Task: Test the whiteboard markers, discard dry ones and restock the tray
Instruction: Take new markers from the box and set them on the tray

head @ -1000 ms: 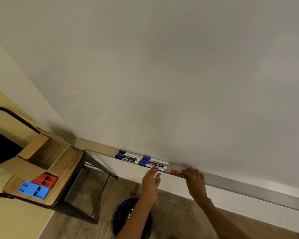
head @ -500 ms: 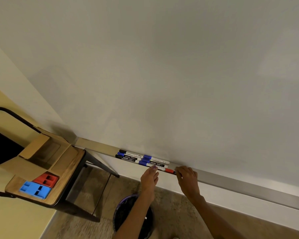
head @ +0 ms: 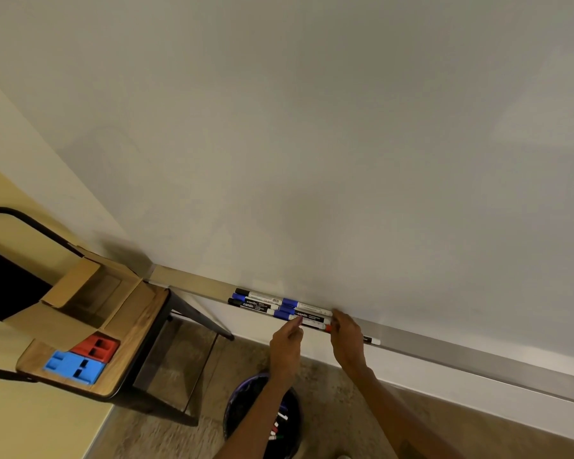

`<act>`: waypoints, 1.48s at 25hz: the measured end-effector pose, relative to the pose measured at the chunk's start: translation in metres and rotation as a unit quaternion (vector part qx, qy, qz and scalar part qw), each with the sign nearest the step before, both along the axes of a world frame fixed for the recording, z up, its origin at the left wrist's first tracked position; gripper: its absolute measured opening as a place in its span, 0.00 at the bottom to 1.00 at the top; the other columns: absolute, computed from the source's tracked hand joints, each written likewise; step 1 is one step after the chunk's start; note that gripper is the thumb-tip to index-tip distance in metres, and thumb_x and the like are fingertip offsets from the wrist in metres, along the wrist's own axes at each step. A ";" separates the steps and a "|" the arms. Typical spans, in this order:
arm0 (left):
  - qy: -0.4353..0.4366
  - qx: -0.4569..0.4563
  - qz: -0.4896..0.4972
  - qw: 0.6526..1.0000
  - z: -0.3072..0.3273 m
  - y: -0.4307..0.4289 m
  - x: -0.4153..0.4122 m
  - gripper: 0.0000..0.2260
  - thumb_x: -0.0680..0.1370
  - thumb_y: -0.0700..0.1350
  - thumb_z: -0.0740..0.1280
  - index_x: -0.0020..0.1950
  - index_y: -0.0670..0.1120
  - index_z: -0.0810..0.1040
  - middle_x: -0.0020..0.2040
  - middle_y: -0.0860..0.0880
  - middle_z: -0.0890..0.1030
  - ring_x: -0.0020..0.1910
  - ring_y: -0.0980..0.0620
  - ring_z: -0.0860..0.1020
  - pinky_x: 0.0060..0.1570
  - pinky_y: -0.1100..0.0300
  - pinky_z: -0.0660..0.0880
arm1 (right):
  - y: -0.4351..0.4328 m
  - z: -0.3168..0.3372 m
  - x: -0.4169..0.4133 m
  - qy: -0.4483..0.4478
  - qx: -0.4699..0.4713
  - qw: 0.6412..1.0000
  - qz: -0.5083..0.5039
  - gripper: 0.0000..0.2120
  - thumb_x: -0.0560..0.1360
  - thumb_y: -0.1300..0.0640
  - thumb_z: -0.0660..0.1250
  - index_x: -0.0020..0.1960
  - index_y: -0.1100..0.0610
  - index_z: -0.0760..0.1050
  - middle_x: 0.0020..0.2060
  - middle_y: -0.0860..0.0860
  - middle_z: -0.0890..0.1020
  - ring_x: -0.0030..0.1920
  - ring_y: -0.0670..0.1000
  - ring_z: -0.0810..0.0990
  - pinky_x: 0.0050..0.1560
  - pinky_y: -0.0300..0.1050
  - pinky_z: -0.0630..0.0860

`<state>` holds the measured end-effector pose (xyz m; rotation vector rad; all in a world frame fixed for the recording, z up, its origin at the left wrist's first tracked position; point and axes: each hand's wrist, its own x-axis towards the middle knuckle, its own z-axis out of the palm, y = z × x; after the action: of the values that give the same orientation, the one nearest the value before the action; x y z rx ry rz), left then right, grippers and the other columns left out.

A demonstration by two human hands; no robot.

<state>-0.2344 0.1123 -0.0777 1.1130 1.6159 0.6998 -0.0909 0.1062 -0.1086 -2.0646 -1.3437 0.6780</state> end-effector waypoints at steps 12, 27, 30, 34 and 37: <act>-0.022 -0.018 -0.001 1.000 -0.004 0.002 -0.020 0.15 0.80 0.36 0.66 0.66 0.43 0.79 0.63 0.47 0.81 0.56 0.57 0.77 0.67 0.56 0.73 | 0.002 0.012 -0.005 -0.001 0.012 1.000 -0.022 0.11 0.80 0.65 0.60 0.46 0.54 0.78 0.42 0.50 0.81 0.40 0.50 0.78 0.40 0.37 0.75; -0.014 -0.032 -0.022 0.999 0.002 -0.005 -0.011 0.15 0.81 0.38 0.65 0.67 0.44 0.78 0.65 0.48 0.80 0.58 0.57 0.76 0.58 0.65 0.71 | -0.041 0.002 0.044 -0.127 -0.022 0.987 -0.092 0.06 0.77 0.62 0.66 0.49 0.56 0.81 0.50 0.52 0.81 0.52 0.55 0.76 0.52 0.53 0.74; -0.013 -0.028 -0.009 0.999 0.007 -0.009 -0.016 0.14 0.81 0.38 0.65 0.66 0.45 0.80 0.63 0.50 0.81 0.58 0.56 0.76 0.60 0.64 0.72 | -0.041 0.006 0.036 -0.150 0.017 0.987 -0.054 0.06 0.77 0.62 0.68 0.52 0.56 0.81 0.51 0.52 0.81 0.54 0.56 0.77 0.54 0.53 0.73; -0.026 -0.021 0.036 0.999 0.019 -0.015 -0.025 0.12 0.81 0.40 0.66 0.62 0.48 0.81 0.60 0.52 0.81 0.58 0.55 0.76 0.61 0.61 0.73 | -0.032 0.019 0.016 -0.144 0.081 0.986 0.025 0.06 0.76 0.60 0.70 0.53 0.55 0.80 0.51 0.51 0.82 0.54 0.55 0.78 0.56 0.51 0.73; -0.035 -0.024 0.072 0.997 0.024 -0.016 -0.035 0.12 0.81 0.40 0.65 0.63 0.48 0.81 0.60 0.52 0.80 0.54 0.56 0.76 0.52 0.65 0.73 | -0.022 0.030 -0.004 -0.146 0.117 0.977 0.098 0.06 0.77 0.58 0.68 0.54 0.55 0.80 0.51 0.50 0.83 0.54 0.54 0.79 0.57 0.50 0.73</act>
<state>-0.2694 0.0963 -0.0539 0.9346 1.6567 0.7805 -0.0947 0.0843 -0.0784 -1.9089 -1.7195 0.2821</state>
